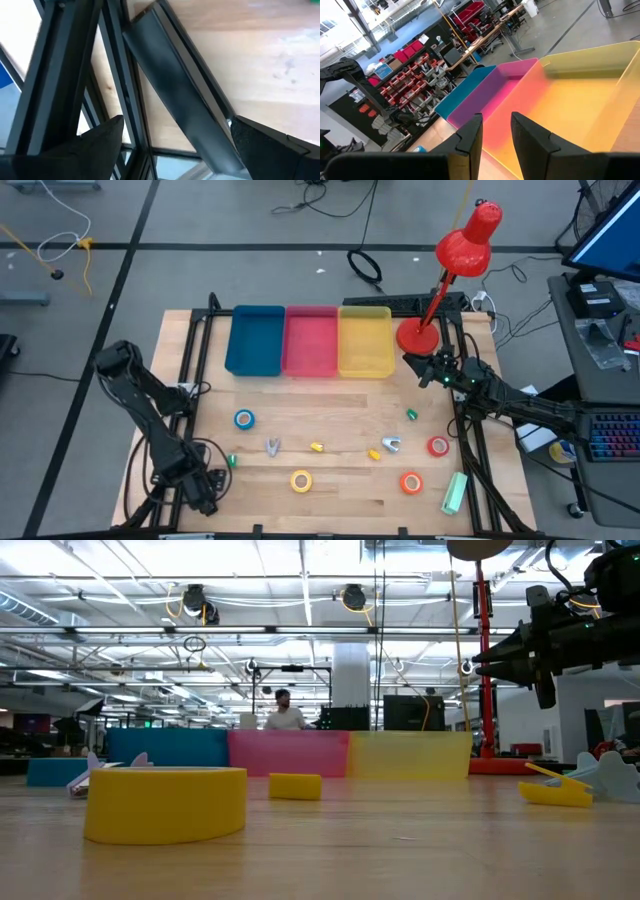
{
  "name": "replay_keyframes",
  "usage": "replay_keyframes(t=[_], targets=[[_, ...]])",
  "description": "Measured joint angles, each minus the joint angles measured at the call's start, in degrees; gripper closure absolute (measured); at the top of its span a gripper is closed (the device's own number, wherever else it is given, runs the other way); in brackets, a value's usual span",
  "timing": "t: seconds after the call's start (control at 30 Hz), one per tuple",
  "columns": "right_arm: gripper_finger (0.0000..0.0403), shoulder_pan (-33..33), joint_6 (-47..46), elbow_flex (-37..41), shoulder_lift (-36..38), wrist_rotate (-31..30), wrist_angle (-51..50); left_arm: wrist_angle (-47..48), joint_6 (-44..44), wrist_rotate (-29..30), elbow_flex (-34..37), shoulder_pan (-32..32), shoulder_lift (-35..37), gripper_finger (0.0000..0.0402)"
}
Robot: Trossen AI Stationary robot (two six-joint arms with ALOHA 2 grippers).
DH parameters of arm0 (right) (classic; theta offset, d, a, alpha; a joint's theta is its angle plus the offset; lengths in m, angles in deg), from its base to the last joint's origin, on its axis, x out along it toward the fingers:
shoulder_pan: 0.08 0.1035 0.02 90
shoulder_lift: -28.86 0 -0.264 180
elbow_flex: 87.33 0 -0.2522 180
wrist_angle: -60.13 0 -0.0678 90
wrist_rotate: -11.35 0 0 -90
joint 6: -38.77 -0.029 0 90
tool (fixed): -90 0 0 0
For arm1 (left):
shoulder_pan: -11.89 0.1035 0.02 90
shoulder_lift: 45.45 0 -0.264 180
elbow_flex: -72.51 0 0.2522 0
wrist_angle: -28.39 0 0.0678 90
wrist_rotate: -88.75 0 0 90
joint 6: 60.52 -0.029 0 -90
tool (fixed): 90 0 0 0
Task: Pick and place Stapler, Stapler remover, tape
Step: Put the large black stapler into the yellow bin
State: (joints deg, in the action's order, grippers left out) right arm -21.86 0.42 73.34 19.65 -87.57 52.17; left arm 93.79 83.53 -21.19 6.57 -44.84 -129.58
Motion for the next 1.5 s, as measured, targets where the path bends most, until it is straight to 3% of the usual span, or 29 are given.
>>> replay_keyframes(t=[0.33, 0.4, 0.53, 0.87, 1.17, 1.5], targets=[[0.0307, 0.0, 0.0, 0.0, 0.0, 0.0, 0.0, 0.7, -0.5, -2.3, -0.1, 0.9, -3.4, 0.0039], [0.0307, 0.0, 0.0, 0.0, 0.0, 0.0, 0.0, -1.2, 1.8, 1.0, 0.2, 1.4, -3.6, 0.0039], [0.0307, 0.0, 0.0, 0.0, -0.1, 0.0, 0.0, -2.2, 0.0, 1.4, 0.4, 2.1, -3.9, 0.0039], [0.0308, 0.0, 0.0, 0.0, -0.1, 0.0, 0.0, -2.0, 0.3, -0.9, 0.3, 2.1, -4.1, 0.0039], [0.0307, 0.0, 0.0, 0.0, -0.1, 0.0, 0.0, -2.9, 1.1, -6.6, 0.3, 3.6, -4.2, 0.0039], [0.0308, 0.0, 0.0, 0.0, -0.1, 0.0, 0.0, 1.1, -6.3, -6.6, -0.6, 5.6, -4.2, 0.0039]])
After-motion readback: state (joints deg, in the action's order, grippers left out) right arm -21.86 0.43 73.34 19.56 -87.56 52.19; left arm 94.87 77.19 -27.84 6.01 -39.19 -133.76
